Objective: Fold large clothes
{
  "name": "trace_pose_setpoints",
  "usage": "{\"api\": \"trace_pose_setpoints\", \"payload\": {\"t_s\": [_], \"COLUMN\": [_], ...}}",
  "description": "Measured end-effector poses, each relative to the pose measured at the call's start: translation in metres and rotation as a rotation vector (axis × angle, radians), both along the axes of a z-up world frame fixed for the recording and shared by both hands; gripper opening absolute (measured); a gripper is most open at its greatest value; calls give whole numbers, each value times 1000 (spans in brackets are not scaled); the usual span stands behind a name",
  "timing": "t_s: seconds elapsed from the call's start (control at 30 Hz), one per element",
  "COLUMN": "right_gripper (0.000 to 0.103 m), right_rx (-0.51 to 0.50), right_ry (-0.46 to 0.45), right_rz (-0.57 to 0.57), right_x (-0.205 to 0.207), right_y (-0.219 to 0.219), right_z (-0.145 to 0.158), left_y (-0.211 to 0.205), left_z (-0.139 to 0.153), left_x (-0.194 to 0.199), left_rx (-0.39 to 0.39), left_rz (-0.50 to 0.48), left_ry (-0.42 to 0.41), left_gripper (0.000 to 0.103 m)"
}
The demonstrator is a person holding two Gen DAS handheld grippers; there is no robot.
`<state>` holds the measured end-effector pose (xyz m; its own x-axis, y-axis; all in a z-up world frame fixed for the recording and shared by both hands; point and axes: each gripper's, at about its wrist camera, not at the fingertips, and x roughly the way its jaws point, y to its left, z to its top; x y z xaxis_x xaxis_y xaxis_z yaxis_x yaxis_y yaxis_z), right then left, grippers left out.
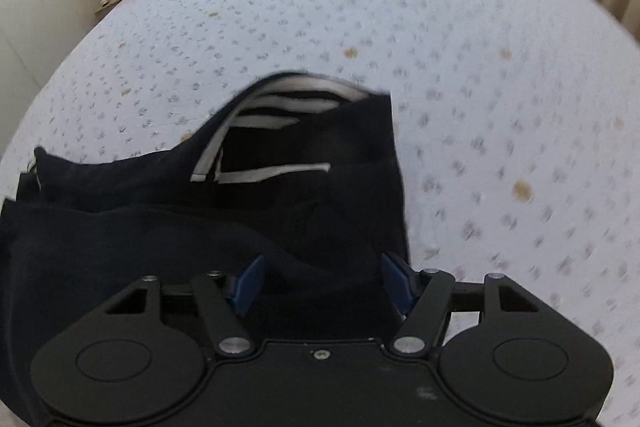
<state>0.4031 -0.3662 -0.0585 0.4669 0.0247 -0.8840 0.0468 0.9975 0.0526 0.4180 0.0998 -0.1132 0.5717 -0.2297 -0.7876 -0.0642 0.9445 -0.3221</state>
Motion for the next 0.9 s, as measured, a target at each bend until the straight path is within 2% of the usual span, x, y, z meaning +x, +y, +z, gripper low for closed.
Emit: {"api": "trace_pose_setpoints", "payload": {"t_s": [0.1,0.17,0.2,0.23,0.27,0.3,0.37,0.43,0.5,0.63,0.77,0.83,0.9], "right_gripper": [76,59,43,32,27,24,22,20,19,19,18,18,18], "right_rx": [-7,-4,-18,-35,-47,-49,-81,-143,-165,-220,-232,-232,-220], "right_ry": [20,6,-5,-7,-6,-8,-19,-57,-111,-260,-418,-444,-413], "right_rz": [-1,7,18,32,55,79,139,178,179,150,117,99,64], "right_x": [1,-3,-7,-11,-15,-19,-26,-33,-38,-46,-32,-9,20], "right_y": [2,9,15,20,26,32,48,60,63,59,53,50,46], "right_z": [-3,4,9,12,12,11,10,17,32,87,127,125,100], "left_y": [2,0,-2,-4,-8,-14,-26,-34,-33,-22,-15,-13,-14], "left_z": [-3,-9,-11,-12,-12,-10,-5,5,19,52,82,88,81], "left_x": [2,9,11,13,15,14,8,-2,-11,-16,-6,7,28], "left_rx": [-25,-25,-31,-37,-34,-5,63,88,44,-39,-75,-59,-29], "left_rz": [-8,-12,-14,-19,-37,-51,-69,-81,-86,-83,-55,-37,-27], "left_ry": [-1,6,11,11,10,2,-33,-74,-115,-213,-311,-359,-361], "left_gripper": [70,69,67,51,28,25,16,14,14,14,14,14,14]}}
